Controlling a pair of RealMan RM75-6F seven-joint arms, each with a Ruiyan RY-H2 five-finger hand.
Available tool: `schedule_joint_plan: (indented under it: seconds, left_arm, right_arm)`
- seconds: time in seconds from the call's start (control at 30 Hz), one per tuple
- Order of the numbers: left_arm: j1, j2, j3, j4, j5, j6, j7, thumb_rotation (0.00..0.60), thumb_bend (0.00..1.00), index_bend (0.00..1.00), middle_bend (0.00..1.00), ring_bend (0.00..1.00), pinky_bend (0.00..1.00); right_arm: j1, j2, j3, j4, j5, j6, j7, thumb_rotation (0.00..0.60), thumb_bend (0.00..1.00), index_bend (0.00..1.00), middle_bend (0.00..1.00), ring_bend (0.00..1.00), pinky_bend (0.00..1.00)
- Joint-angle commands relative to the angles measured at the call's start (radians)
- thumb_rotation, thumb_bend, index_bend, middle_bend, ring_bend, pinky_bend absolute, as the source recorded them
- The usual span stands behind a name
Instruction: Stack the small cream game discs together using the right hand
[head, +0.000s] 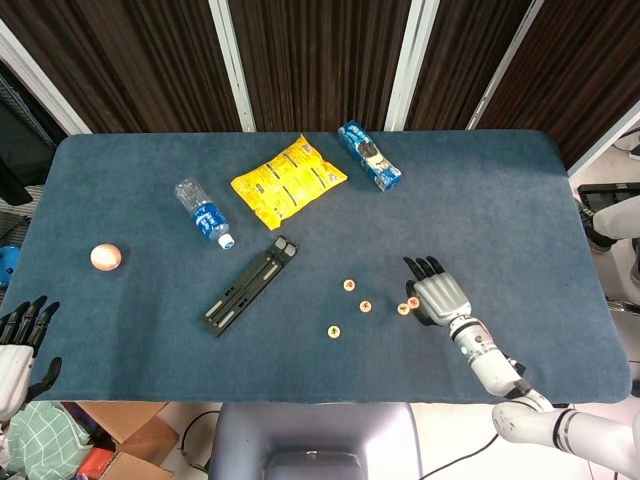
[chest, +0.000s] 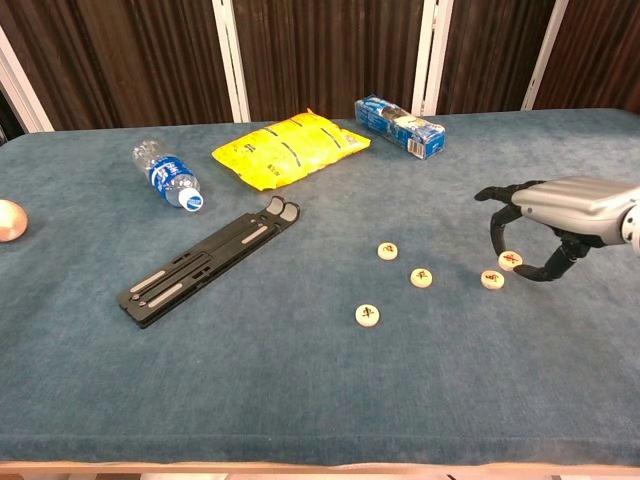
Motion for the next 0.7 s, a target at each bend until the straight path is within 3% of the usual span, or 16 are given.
schedule_joint_plan:
  seconds: [0.03, 0.7]
  left_arm:
    - [-0.002, -0.001, -0.002, 0.0, -0.002, -0.002, 0.0, 0.6, 0.43, 0.02, 0.0, 0.0, 0.13]
    - [-0.003, -0.001, -0.004, 0.001, -0.008, -0.007, 0.0, 0.6, 0.43, 0.02, 0.0, 0.0, 0.13]
  right_arm:
    - [0.002, -0.003, -0.004, 0.007, -0.002, 0.0, 0.003, 0.6, 0.51, 0.64, 0.0, 0.0, 0.0]
    - [0.018, -0.029, -0.02, 0.017, 0.001, -0.007, 0.017, 0.6, 0.51, 0.6, 0.0, 0.0, 0.0]
